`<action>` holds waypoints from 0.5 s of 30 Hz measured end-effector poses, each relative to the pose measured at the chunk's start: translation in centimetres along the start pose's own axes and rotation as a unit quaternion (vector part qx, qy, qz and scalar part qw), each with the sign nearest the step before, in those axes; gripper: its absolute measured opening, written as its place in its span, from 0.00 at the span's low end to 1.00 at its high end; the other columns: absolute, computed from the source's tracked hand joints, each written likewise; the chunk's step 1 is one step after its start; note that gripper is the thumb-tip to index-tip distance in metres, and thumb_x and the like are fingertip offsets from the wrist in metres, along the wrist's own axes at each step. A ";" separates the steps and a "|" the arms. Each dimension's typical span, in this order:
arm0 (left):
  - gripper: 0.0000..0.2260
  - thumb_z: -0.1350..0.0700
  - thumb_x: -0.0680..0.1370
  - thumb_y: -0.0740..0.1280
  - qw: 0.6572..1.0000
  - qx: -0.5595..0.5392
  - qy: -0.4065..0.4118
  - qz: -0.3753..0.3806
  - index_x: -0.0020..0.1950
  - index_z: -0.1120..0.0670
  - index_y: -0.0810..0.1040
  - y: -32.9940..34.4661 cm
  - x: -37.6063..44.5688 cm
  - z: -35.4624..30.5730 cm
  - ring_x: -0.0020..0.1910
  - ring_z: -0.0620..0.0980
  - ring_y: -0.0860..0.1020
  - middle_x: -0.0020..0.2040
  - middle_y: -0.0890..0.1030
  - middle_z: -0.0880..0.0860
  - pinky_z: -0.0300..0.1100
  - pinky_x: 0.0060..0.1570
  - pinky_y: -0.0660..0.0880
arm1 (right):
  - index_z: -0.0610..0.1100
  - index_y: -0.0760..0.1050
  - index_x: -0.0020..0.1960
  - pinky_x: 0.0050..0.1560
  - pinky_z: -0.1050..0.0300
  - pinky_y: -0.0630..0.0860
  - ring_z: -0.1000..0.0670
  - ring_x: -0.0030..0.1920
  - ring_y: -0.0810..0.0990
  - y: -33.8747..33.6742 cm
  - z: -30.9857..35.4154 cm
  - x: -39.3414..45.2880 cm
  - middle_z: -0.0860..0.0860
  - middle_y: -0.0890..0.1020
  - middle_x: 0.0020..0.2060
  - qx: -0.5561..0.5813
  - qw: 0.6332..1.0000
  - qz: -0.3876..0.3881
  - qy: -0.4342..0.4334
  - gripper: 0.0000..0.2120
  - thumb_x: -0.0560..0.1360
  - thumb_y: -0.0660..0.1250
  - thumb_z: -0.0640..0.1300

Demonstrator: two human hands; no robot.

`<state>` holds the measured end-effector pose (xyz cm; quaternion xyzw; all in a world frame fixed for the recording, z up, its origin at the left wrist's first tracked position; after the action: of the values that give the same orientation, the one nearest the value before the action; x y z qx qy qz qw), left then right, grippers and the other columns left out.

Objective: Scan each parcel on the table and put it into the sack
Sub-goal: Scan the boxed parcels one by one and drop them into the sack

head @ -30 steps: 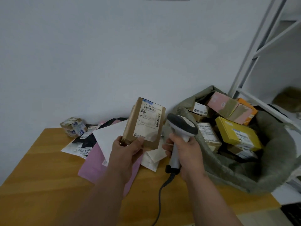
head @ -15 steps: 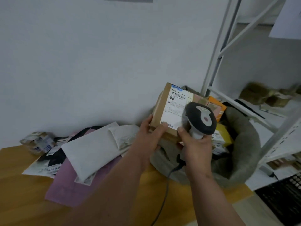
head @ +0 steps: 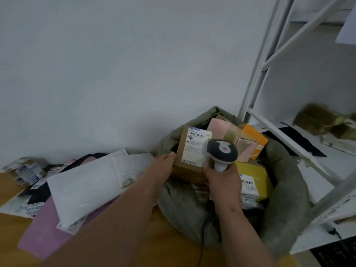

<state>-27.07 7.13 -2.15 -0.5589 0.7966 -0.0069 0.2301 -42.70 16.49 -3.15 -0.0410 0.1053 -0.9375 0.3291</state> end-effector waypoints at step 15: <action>0.13 0.49 0.77 0.62 0.956 -0.106 0.131 -0.241 0.49 0.58 0.78 -4.6 1.5 -3.4 0.49 0.60 0.77 0.50 0.77 0.61 0.53 0.51 0.75 | 0.43 0.74 0.49 0.41 0.53 0.75 0.46 0.42 0.79 2.3 1.7 4.9 0.45 0.79 0.43 -0.020 0.997 0.005 -0.075 0.12 0.69 0.74 0.44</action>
<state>-24.69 3.22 1.58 -0.7494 0.6579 -0.0510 0.0544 -44.87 11.35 -1.95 -0.1173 0.0991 -0.9277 0.3403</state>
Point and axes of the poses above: each hand's wrist, its own x-axis towards the middle knuckle, its own y-axis out of the palm, z = x × y, the point moved 5 cm from there along x, towards the middle knuckle
